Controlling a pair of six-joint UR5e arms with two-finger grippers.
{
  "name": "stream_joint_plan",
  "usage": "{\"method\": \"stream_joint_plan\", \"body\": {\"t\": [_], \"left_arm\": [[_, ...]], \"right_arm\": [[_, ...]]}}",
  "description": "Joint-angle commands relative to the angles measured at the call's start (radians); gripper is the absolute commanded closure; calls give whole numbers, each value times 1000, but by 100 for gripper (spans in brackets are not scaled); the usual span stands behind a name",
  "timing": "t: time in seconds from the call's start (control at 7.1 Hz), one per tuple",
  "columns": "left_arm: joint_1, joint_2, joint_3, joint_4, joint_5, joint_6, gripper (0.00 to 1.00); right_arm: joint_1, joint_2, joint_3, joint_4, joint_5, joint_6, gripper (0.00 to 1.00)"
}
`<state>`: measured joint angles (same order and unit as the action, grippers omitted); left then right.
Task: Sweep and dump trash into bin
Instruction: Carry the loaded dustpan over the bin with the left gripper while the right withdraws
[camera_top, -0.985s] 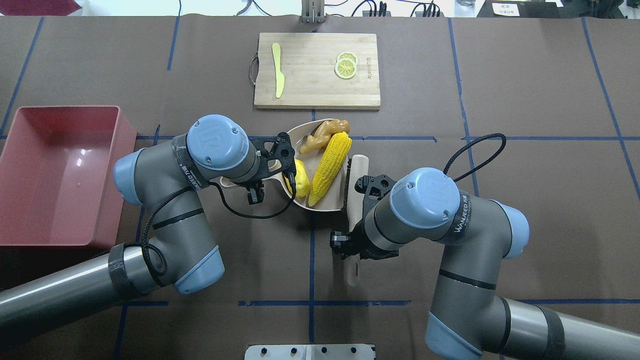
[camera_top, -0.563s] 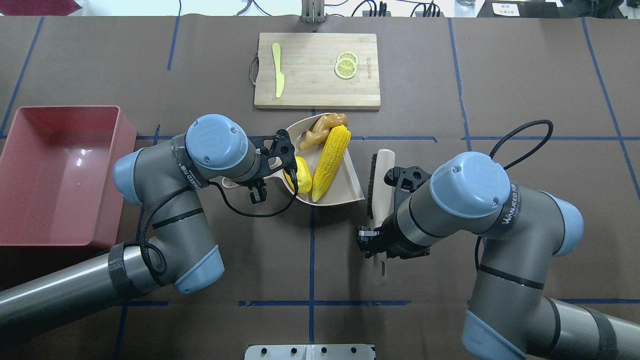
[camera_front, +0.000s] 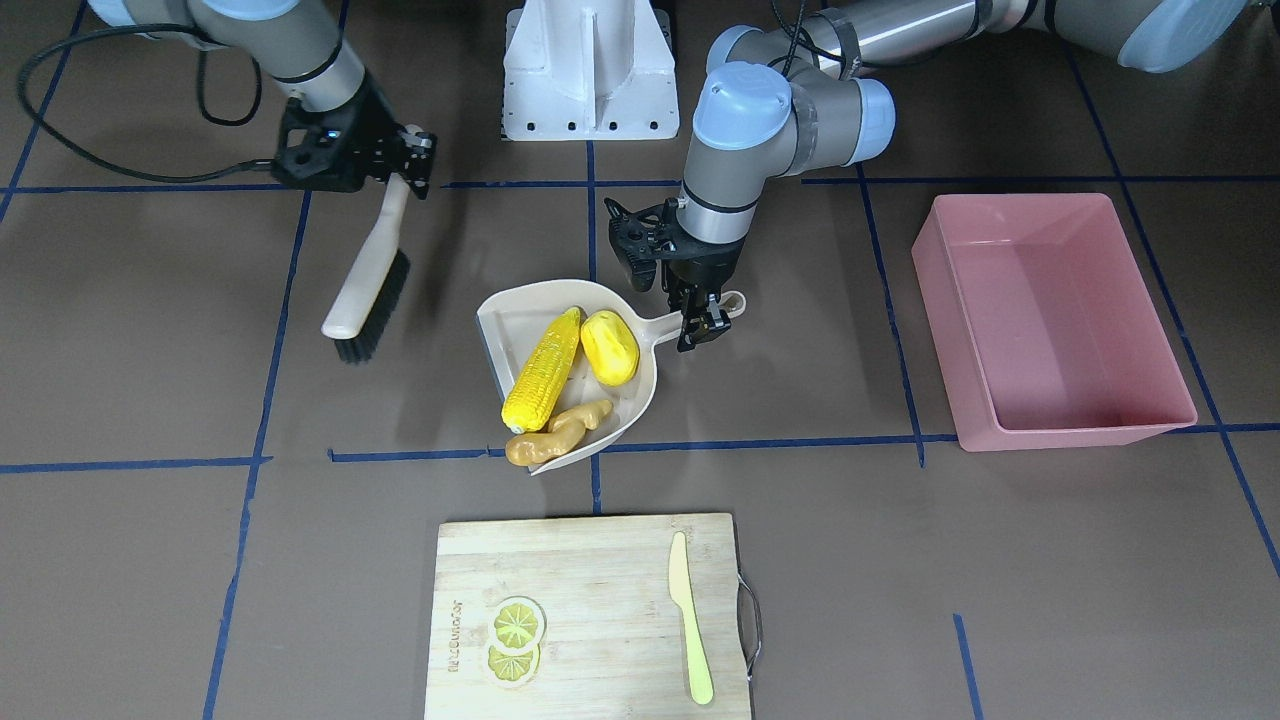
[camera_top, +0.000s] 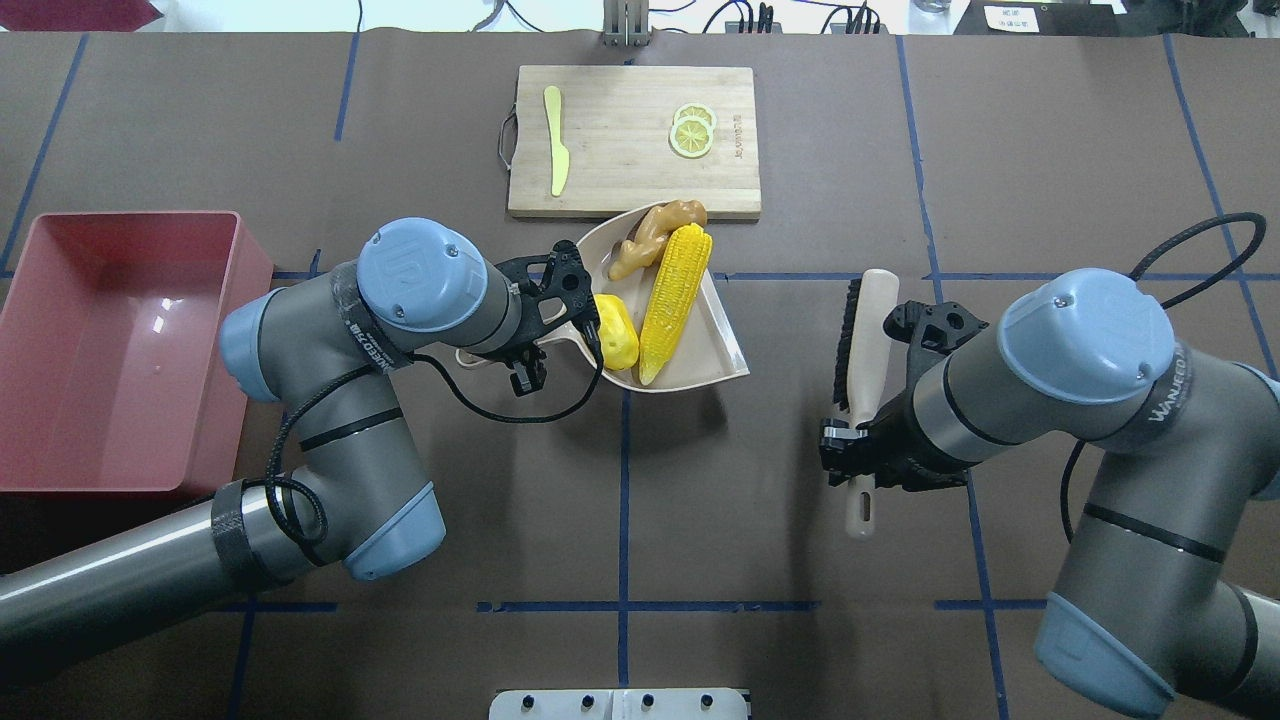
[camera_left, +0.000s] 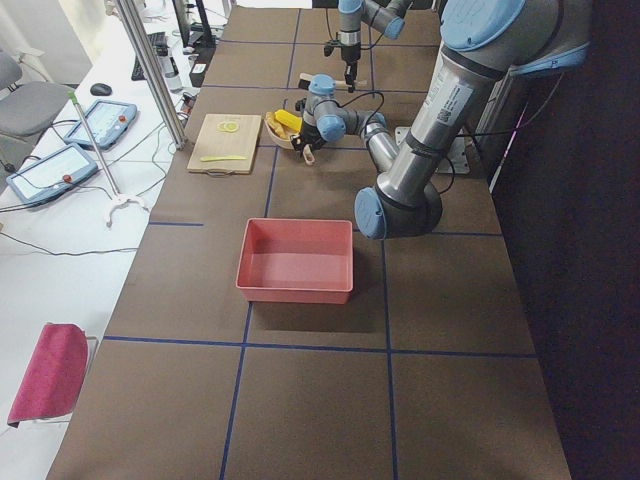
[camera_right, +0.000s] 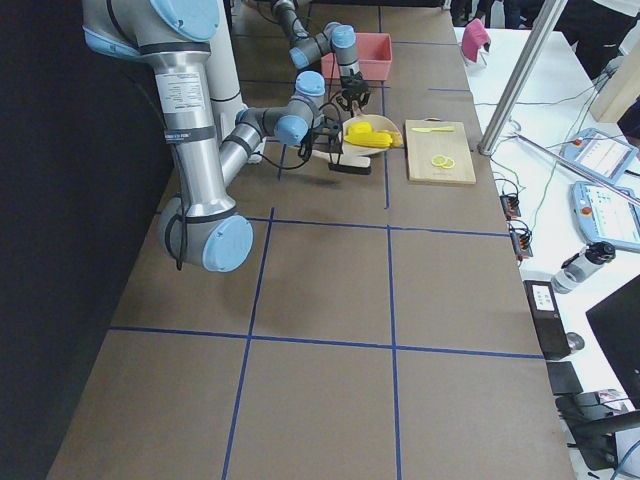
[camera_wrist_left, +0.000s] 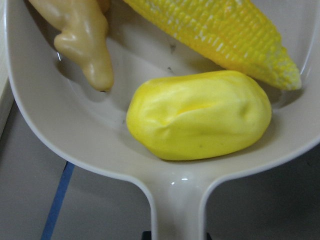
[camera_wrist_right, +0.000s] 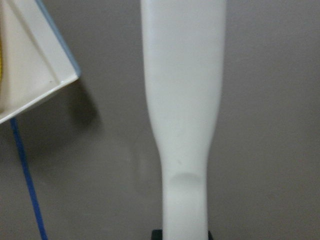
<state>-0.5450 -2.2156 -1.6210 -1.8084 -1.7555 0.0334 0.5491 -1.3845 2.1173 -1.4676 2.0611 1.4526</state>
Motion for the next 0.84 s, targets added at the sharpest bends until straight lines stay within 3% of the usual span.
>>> {"method": "stream_joint_plan", "body": {"t": [0.0, 0.28, 0.7], "left_arm": [[-51, 57, -66, 3, -72, 5, 80], [-201, 152, -143, 3, -287, 69, 80], [-363, 432, -339, 1, -337, 308, 86]], "right_arm": [[61, -115, 27, 7, 11, -82, 100], [116, -221, 33, 13, 13, -249, 100], [159, -284, 21, 13, 11, -375, 100]]}}
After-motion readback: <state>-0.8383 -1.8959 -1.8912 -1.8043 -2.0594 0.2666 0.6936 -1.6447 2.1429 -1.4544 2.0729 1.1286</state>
